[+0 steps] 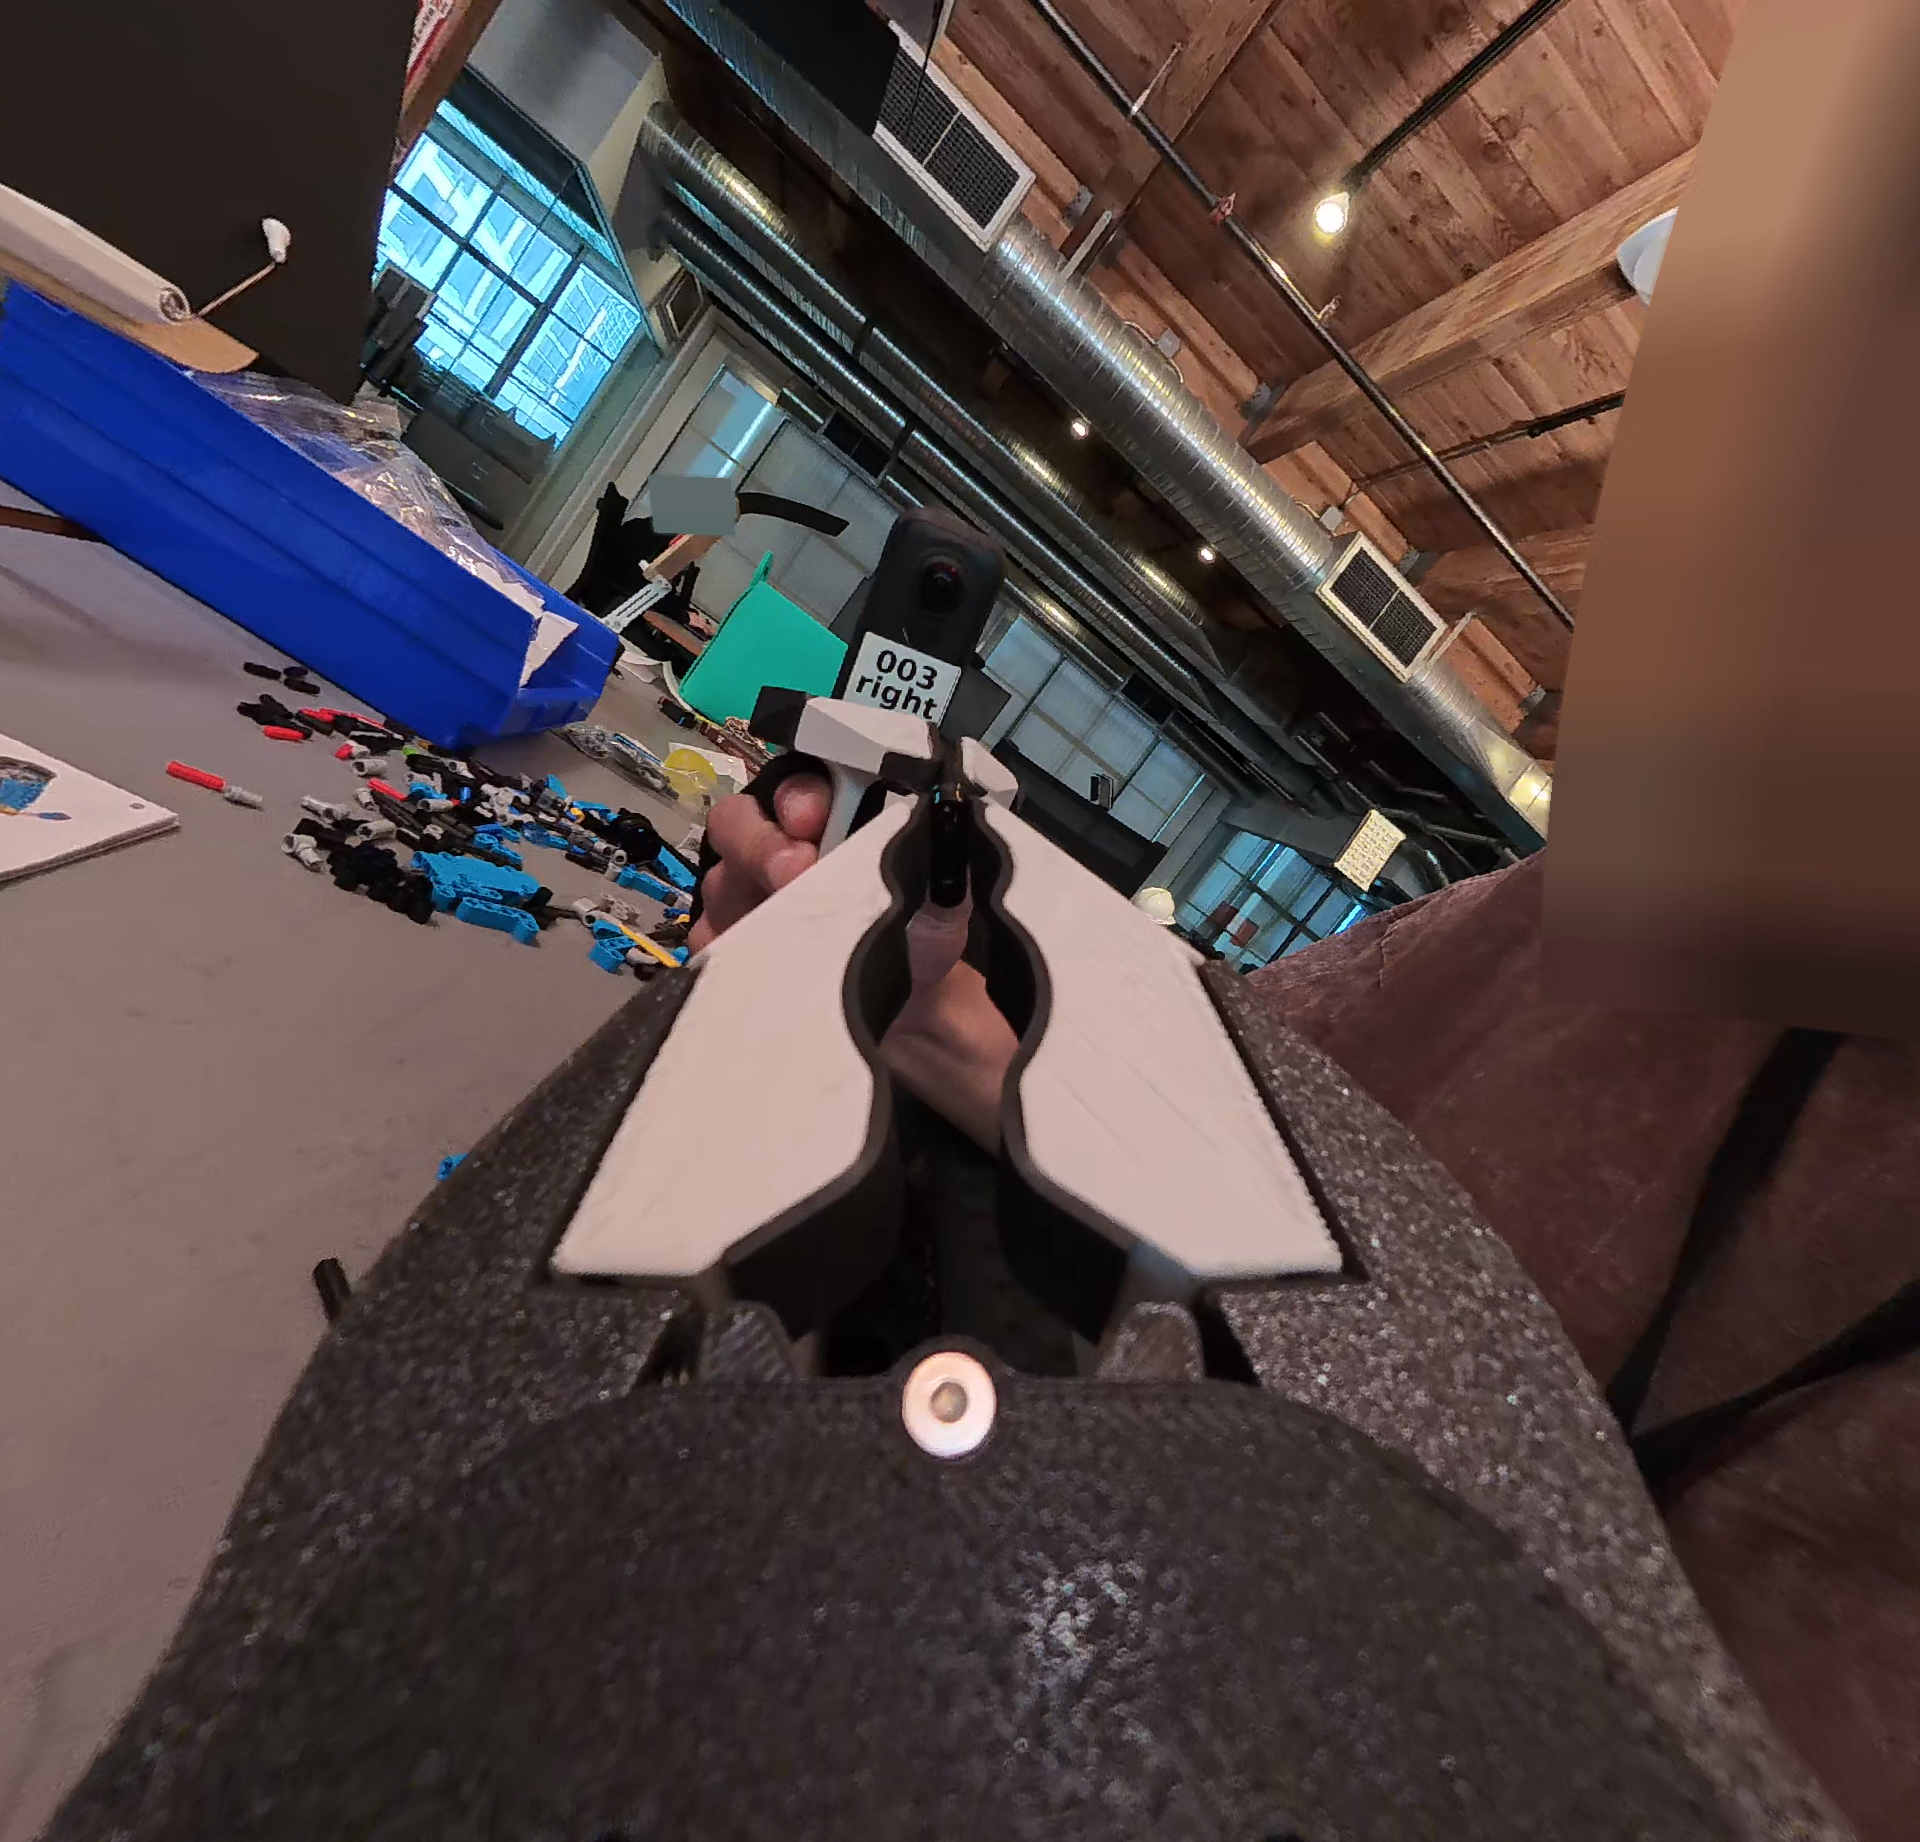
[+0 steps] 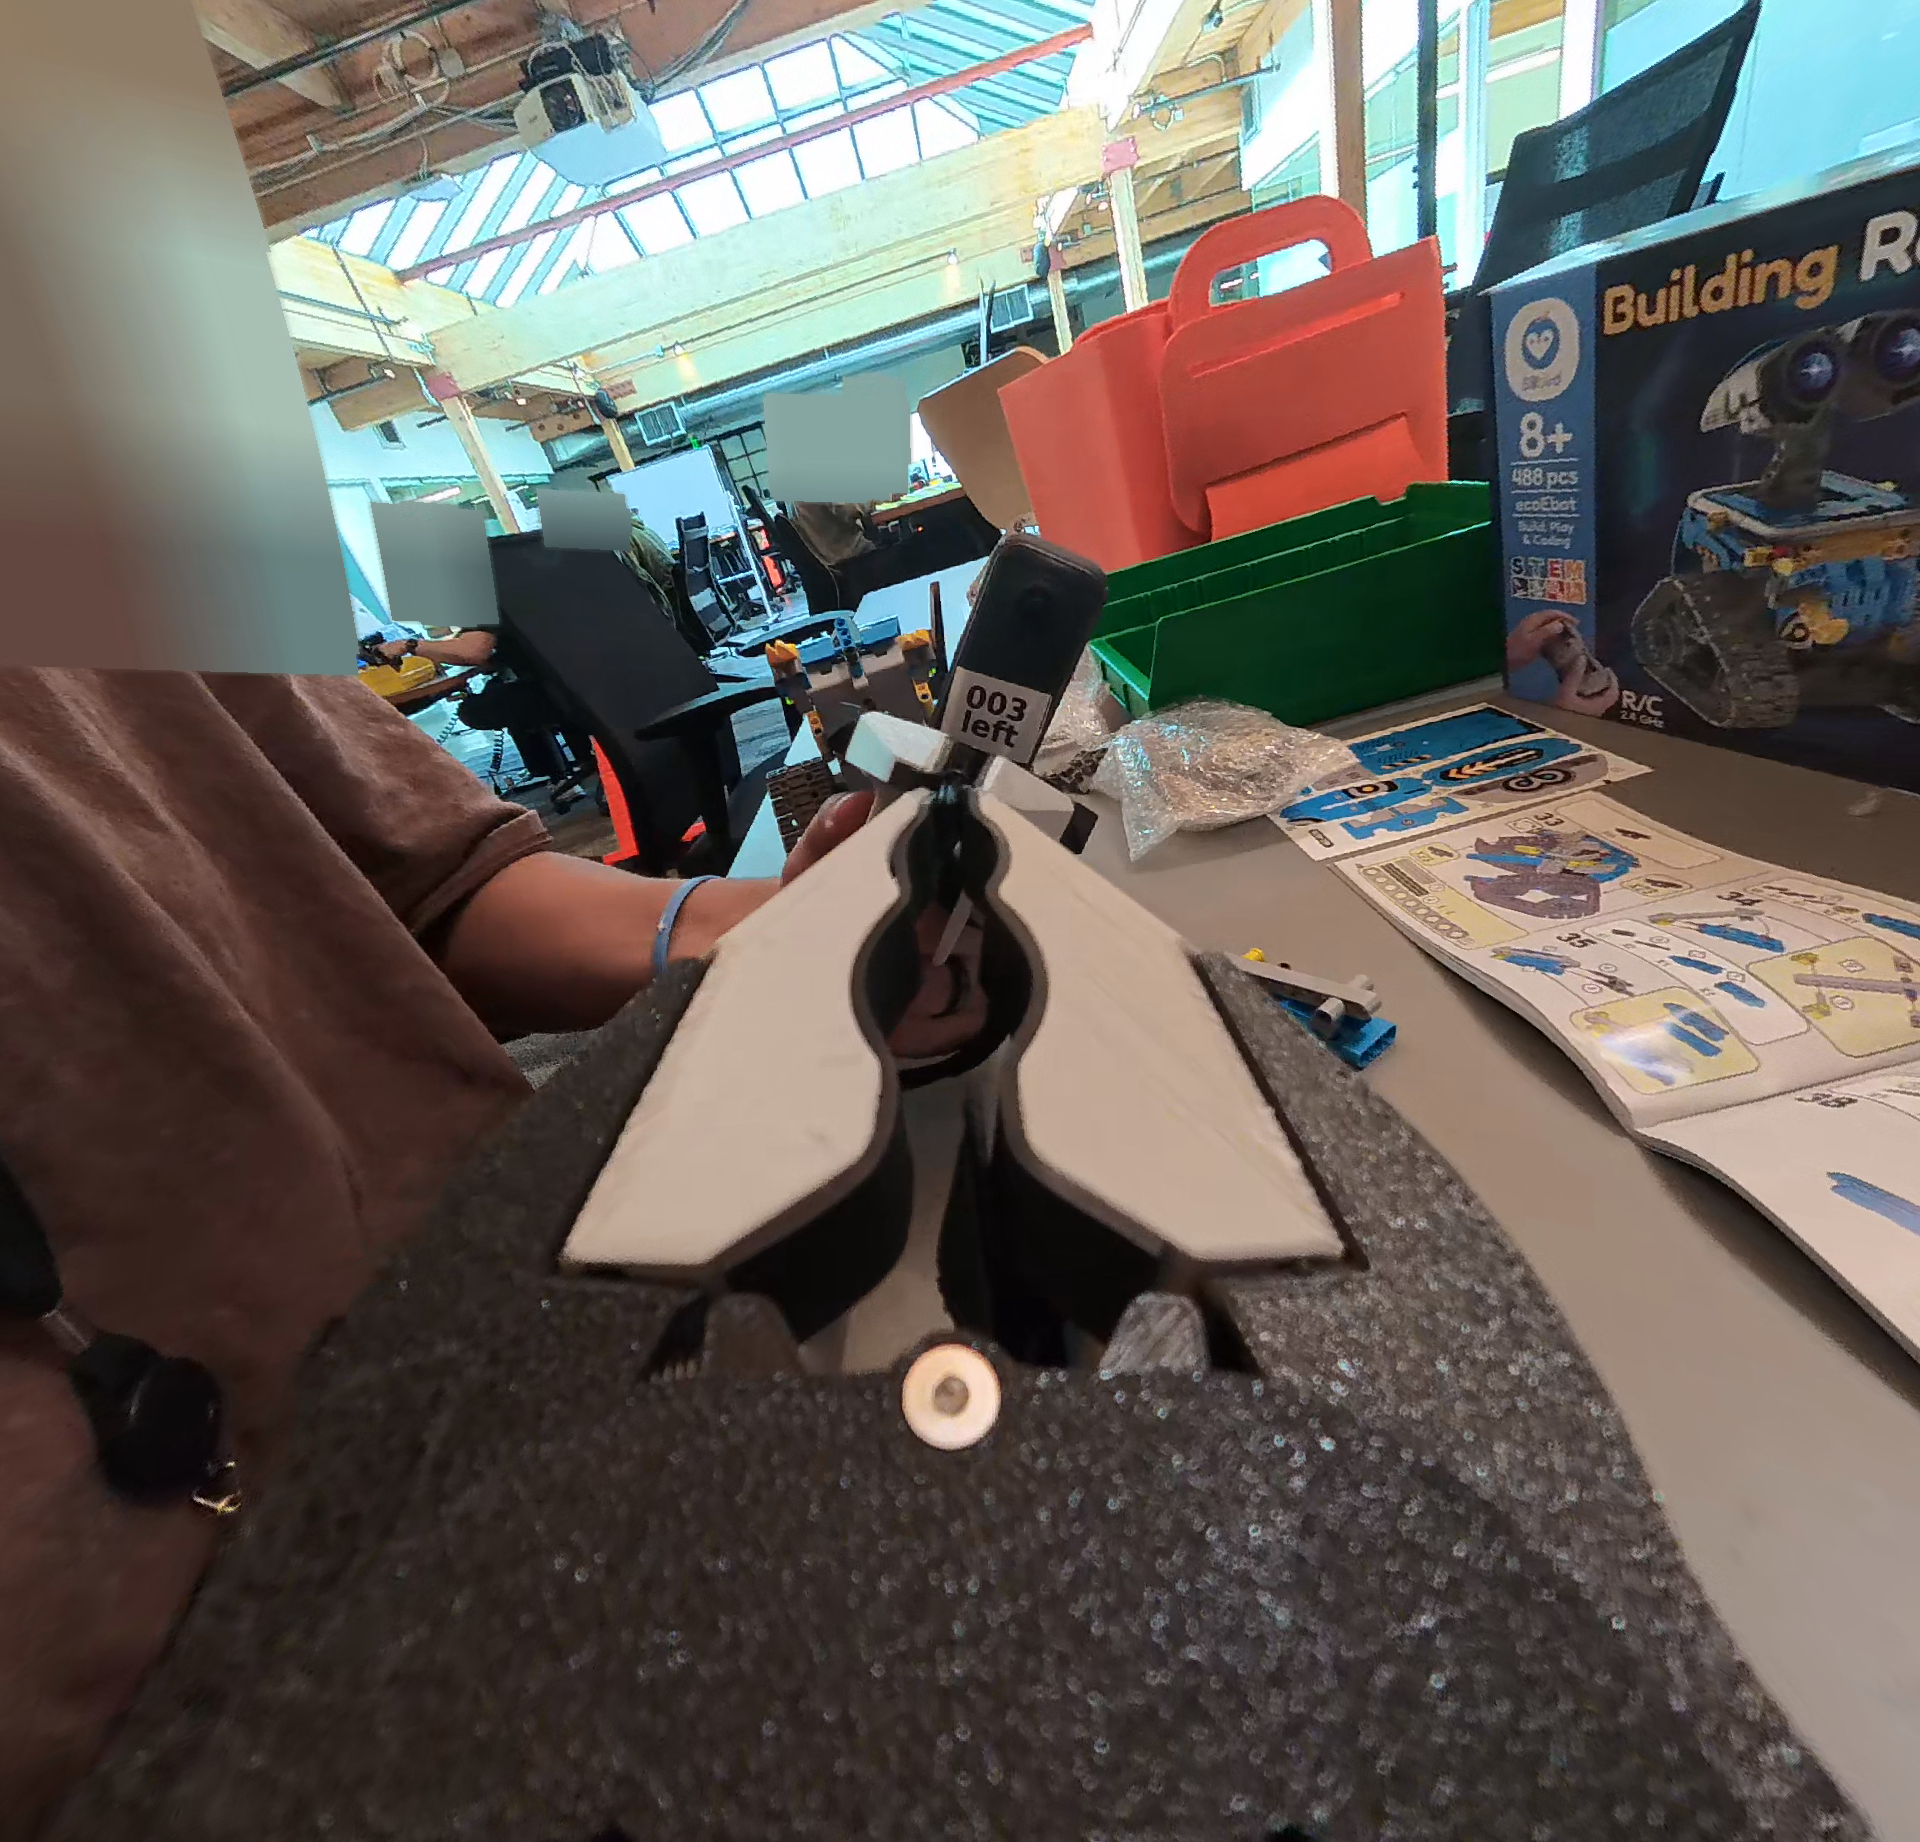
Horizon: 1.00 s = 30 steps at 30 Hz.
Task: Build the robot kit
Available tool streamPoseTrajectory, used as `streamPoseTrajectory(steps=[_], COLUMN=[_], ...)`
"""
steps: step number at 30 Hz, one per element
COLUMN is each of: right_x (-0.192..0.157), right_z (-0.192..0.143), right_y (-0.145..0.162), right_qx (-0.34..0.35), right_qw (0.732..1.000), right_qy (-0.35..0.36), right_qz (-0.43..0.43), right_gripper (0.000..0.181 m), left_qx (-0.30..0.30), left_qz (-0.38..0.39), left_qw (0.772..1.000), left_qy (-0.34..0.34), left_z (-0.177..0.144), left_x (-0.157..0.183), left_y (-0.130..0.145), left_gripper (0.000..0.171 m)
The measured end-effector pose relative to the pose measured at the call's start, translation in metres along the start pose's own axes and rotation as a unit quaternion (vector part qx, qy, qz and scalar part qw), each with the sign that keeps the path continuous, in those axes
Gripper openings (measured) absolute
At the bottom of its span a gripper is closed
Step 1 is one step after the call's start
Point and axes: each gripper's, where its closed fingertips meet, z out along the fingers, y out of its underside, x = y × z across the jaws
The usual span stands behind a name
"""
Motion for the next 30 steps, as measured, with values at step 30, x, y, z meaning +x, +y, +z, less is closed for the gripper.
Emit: streamPoseTrajectory(steps=[30], right_x=[-0.022], right_z=[-0.01], right_y=[0.022], right_qx=[-0.117], right_qw=[0.983], right_qy=[-0.032], right_qz=[-0.134], right_gripper=[0.003], left_qx=[-0.102], left_qz=[-0.096], left_qw=[0.988], left_qy=[0.069], left_z=[0.003], left_x=[0.011], left_y=[0.032], left_gripper=[0.005])
